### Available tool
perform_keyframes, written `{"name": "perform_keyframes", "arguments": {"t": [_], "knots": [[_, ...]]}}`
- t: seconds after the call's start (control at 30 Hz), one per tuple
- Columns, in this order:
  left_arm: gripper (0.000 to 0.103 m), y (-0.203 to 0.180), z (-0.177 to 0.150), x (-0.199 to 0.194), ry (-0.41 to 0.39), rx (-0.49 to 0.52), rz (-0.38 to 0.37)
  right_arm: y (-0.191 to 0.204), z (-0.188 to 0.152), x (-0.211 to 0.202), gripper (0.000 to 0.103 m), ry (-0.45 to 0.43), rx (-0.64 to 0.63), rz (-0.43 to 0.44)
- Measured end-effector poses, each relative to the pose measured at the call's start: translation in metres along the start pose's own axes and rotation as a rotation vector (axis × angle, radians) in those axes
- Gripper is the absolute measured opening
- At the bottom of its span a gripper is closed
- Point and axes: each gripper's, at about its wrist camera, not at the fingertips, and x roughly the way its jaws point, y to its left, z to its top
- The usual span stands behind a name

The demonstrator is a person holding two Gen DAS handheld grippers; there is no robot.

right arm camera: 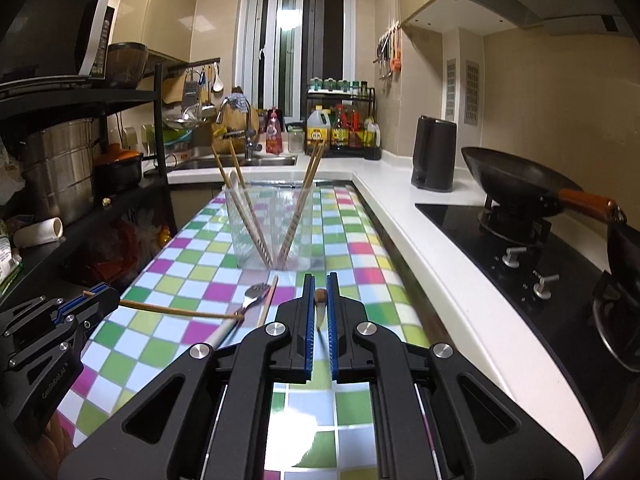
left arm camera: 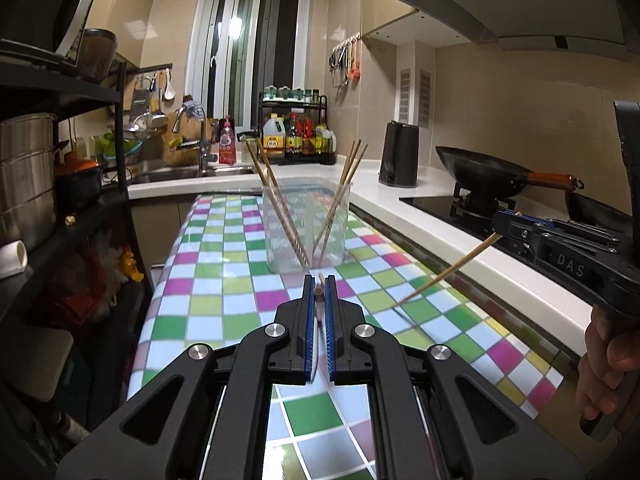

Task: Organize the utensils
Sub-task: 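Lift and carry the chopstick with the left tool while the right tool carries its chopstick to the container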

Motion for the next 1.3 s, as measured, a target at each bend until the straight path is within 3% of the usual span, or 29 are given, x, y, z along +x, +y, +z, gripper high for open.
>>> {"name": "perform_keyframes", "arguments": {"t": [0.23,0.5,0.77,1.3], "knots": [[0.005,0.004,0.034,0.005,-0.031,0.001,-0.013,-0.005,0.033,0.004,0.006,-0.042,0.001,0.030],[0.005,0.022,0.078,0.026,0.063,-0.102,-0.075,-0.006,0.059,0.018,0.006,-0.032,0.002,0.066],[0.005,0.026,0.110,0.049,0.127,-0.102,-0.071,-0.008,0.084,0.030,0.006,-0.021,0.006,0.094],[0.005,0.022,0.139,0.081,0.179,-0.078,-0.090,-0.008,0.126,0.056,0.006,-0.015,0.014,0.153]]}}
